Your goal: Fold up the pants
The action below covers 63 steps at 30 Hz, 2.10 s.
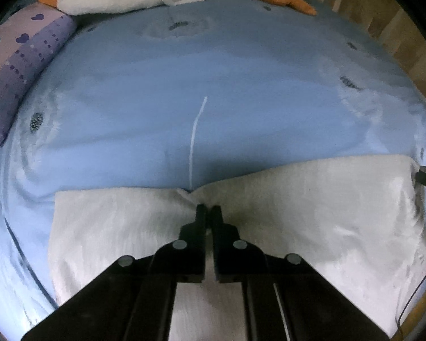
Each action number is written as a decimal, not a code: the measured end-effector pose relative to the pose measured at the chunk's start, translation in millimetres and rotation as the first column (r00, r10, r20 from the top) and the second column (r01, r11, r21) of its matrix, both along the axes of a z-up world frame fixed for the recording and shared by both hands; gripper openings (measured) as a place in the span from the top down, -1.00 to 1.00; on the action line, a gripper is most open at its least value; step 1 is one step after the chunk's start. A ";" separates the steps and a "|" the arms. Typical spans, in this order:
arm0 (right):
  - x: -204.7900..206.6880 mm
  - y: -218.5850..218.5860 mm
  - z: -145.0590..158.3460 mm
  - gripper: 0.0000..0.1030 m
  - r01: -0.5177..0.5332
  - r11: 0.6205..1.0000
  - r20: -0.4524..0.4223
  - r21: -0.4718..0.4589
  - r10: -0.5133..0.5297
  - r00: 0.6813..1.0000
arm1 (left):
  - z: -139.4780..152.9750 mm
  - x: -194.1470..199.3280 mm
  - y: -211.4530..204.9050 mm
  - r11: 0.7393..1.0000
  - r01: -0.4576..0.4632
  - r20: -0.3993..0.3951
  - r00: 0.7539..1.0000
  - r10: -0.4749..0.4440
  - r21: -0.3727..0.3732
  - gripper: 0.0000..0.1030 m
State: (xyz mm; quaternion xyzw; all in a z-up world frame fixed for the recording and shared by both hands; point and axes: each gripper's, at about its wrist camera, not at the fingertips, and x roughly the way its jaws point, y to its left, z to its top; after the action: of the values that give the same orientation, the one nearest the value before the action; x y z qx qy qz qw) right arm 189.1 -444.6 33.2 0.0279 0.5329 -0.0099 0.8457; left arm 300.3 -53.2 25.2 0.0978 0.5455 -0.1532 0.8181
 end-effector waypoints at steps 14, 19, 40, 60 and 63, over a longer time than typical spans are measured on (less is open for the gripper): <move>-51.0 7.5 56.6 0.98 -0.028 1.000 0.106 0.001 0.028 0.994 | 63.3 -60.8 24.2 0.998 -0.003 0.106 0.994 0.010 -0.067 0.93; -75.3 13.4 68.1 0.98 -0.038 0.999 0.124 -0.004 0.039 0.991 | 76.6 -89.0 35.4 0.996 -0.008 0.121 0.992 0.020 -0.094 0.93; -153.8 28.0 69.4 0.98 -0.058 0.998 0.105 -0.011 0.059 0.993 | 78.1 -181.3 62.0 0.988 -0.029 0.109 0.993 0.046 -0.154 0.93; -179.8 39.7 1.1 0.98 -0.064 0.998 -0.098 -0.010 0.063 0.993 | -3.7 -228.4 75.2 0.991 -0.109 -0.070 0.992 0.104 -0.083 0.94; -182.1 34.8 -4.3 0.97 -0.020 1.000 -0.115 0.015 0.022 0.993 | -4.4 -231.2 75.3 0.986 -0.138 -0.095 0.987 0.129 -0.094 0.93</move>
State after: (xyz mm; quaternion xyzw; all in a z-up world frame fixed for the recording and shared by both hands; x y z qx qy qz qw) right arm 7.0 -409.8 28.9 0.0274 0.5812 0.0009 0.8133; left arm 69.1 22.2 20.9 0.0129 0.5784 -0.1294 0.8053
